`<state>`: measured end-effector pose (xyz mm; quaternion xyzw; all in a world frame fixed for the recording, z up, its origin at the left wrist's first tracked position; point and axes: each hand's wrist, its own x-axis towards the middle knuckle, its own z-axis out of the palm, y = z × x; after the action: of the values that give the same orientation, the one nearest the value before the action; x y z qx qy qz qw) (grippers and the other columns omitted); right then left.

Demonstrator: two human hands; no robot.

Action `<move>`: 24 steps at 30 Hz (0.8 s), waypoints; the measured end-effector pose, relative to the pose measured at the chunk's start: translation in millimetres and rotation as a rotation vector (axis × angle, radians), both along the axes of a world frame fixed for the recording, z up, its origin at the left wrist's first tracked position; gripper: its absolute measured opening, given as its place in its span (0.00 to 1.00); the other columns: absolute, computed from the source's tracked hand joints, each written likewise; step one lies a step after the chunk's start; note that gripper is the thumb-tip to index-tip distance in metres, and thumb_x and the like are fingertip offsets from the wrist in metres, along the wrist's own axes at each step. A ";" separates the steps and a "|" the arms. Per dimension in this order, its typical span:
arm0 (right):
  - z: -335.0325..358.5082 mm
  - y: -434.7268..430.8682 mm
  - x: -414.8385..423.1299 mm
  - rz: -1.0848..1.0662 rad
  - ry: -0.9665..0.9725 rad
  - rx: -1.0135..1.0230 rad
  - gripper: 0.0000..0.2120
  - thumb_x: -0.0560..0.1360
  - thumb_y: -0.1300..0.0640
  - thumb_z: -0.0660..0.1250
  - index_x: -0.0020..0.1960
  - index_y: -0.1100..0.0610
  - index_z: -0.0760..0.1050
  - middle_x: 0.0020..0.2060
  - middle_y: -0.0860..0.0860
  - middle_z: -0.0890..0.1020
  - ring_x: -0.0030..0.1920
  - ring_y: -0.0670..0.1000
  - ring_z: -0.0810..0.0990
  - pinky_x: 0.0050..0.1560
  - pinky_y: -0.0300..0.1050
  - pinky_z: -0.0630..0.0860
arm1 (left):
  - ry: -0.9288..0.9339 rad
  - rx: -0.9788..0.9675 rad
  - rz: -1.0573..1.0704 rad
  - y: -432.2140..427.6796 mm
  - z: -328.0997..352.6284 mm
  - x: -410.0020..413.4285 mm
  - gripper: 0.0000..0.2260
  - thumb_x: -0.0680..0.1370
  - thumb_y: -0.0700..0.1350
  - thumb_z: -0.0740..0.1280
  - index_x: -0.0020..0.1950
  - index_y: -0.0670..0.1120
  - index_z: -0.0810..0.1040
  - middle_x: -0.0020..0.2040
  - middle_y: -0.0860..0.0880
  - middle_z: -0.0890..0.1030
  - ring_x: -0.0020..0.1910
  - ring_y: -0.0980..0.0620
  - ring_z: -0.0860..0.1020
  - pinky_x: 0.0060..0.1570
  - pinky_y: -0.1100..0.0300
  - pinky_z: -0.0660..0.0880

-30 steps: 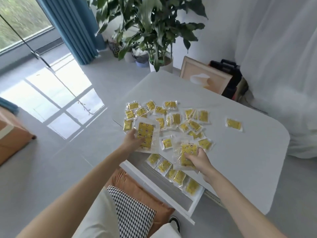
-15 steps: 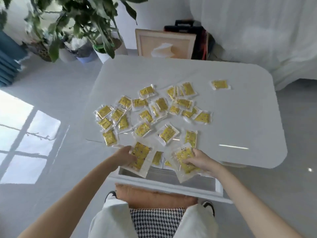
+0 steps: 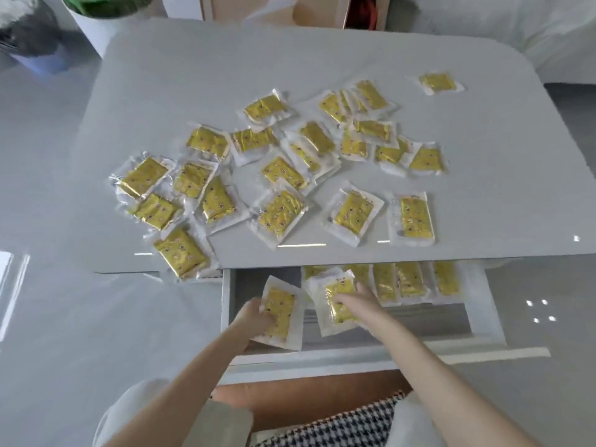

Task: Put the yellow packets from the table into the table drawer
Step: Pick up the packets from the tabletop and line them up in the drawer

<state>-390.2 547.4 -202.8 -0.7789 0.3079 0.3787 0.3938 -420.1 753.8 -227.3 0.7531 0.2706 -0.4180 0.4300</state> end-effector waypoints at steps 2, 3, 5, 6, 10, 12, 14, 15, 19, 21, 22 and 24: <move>-35.3 13.9 -0.6 -0.084 -0.057 -0.010 0.30 0.69 0.55 0.67 0.69 0.59 0.66 0.60 0.55 0.76 0.59 0.56 0.77 0.60 0.52 0.75 | -0.052 0.021 0.096 1.6 -33.3 7.9 0.18 0.76 0.39 0.63 0.66 0.39 0.68 0.51 0.45 0.76 0.46 0.48 0.75 0.40 0.59 0.72; -54.8 20.0 -0.2 -0.103 -0.081 -0.021 0.31 0.70 0.54 0.67 0.71 0.58 0.64 0.64 0.55 0.74 0.62 0.56 0.75 0.61 0.51 0.73 | -0.083 0.023 0.120 1.3 -51.5 12.3 0.19 0.77 0.40 0.63 0.67 0.40 0.67 0.53 0.44 0.76 0.46 0.48 0.74 0.40 0.60 0.71; -79.0 30.2 1.4 -0.111 -0.145 -0.055 0.31 0.74 0.53 0.67 0.73 0.59 0.61 0.65 0.54 0.72 0.61 0.54 0.74 0.60 0.47 0.70 | -0.111 0.011 0.148 -2.5 -79.8 21.0 0.17 0.78 0.40 0.61 0.66 0.40 0.66 0.56 0.43 0.76 0.46 0.48 0.73 0.42 0.59 0.69; -90.9 32.7 2.2 -0.116 -0.183 -0.076 0.31 0.75 0.53 0.67 0.74 0.59 0.60 0.64 0.54 0.73 0.59 0.54 0.73 0.60 0.46 0.69 | -0.117 -0.003 0.165 -5.3 -90.9 24.2 0.15 0.78 0.39 0.60 0.65 0.40 0.66 0.56 0.43 0.76 0.45 0.48 0.73 0.42 0.59 0.68; -119.3 33.7 9.7 -0.076 -0.254 -0.141 0.34 0.75 0.49 0.68 0.75 0.60 0.58 0.70 0.55 0.70 0.68 0.56 0.70 0.66 0.47 0.67 | -0.195 -0.054 0.216 -11.2 -131.1 34.2 0.17 0.73 0.40 0.59 0.61 0.39 0.71 0.50 0.43 0.79 0.42 0.48 0.75 0.39 0.58 0.71; -130.1 31.8 14.8 -0.023 -0.281 -0.154 0.34 0.74 0.49 0.69 0.74 0.60 0.60 0.62 0.55 0.76 0.62 0.56 0.74 0.62 0.47 0.70 | -0.252 -0.032 0.214 -14.6 -142.5 37.0 0.15 0.73 0.39 0.59 0.59 0.41 0.70 0.49 0.44 0.79 0.42 0.47 0.76 0.36 0.59 0.71; -133.4 29.9 20.6 0.051 -0.296 -0.186 0.39 0.74 0.48 0.70 0.76 0.60 0.55 0.60 0.54 0.77 0.60 0.57 0.76 0.61 0.47 0.71 | -0.307 0.005 0.174 -18.4 -144.0 39.7 0.09 0.76 0.39 0.59 0.56 0.43 0.64 0.49 0.46 0.76 0.46 0.45 0.75 0.39 0.58 0.70; -135.7 28.8 22.8 0.078 -0.306 -0.193 0.40 0.74 0.47 0.69 0.76 0.60 0.53 0.62 0.55 0.76 0.60 0.56 0.75 0.61 0.47 0.71 | -0.344 0.024 0.145 -20.9 -144.6 40.9 0.09 0.77 0.39 0.59 0.56 0.44 0.63 0.49 0.46 0.75 0.47 0.44 0.75 0.40 0.57 0.70; -141.0 22.7 29.3 0.120 -0.296 -0.179 0.39 0.73 0.45 0.69 0.75 0.59 0.55 0.61 0.53 0.75 0.61 0.55 0.74 0.61 0.47 0.71 | -0.463 0.119 0.060 -28.1 -151.4 42.2 0.12 0.79 0.40 0.59 0.60 0.39 0.63 0.51 0.43 0.74 0.48 0.43 0.74 0.41 0.55 0.70; -141.9 18.8 30.7 0.133 -0.291 -0.152 0.37 0.74 0.47 0.69 0.75 0.59 0.57 0.63 0.55 0.74 0.62 0.55 0.73 0.59 0.45 0.70 | -0.474 0.153 0.052 -32.4 -154.6 39.8 0.13 0.79 0.41 0.60 0.60 0.38 0.62 0.55 0.39 0.75 0.52 0.40 0.76 0.40 0.56 0.70; -141.4 17.6 32.3 0.134 -0.289 -0.146 0.36 0.74 0.47 0.69 0.75 0.59 0.57 0.66 0.55 0.72 0.64 0.55 0.72 0.59 0.45 0.70 | -0.468 0.158 0.052 -34.4 -154.1 39.9 0.13 0.79 0.41 0.60 0.60 0.38 0.62 0.57 0.38 0.75 0.54 0.39 0.76 0.39 0.56 0.70; -143.1 15.5 34.5 0.158 -0.291 -0.129 0.36 0.75 0.49 0.68 0.76 0.59 0.55 0.70 0.56 0.69 0.67 0.55 0.70 0.60 0.45 0.70 | -0.454 0.165 0.063 -39.0 -155.3 39.6 0.16 0.79 0.41 0.61 0.63 0.38 0.61 0.61 0.38 0.72 0.57 0.40 0.75 0.37 0.57 0.70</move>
<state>-355.7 562.9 -346.0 -0.8709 0.2093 0.2712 0.3523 -380.5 714.8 -382.5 0.8514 0.2237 -0.2011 0.4298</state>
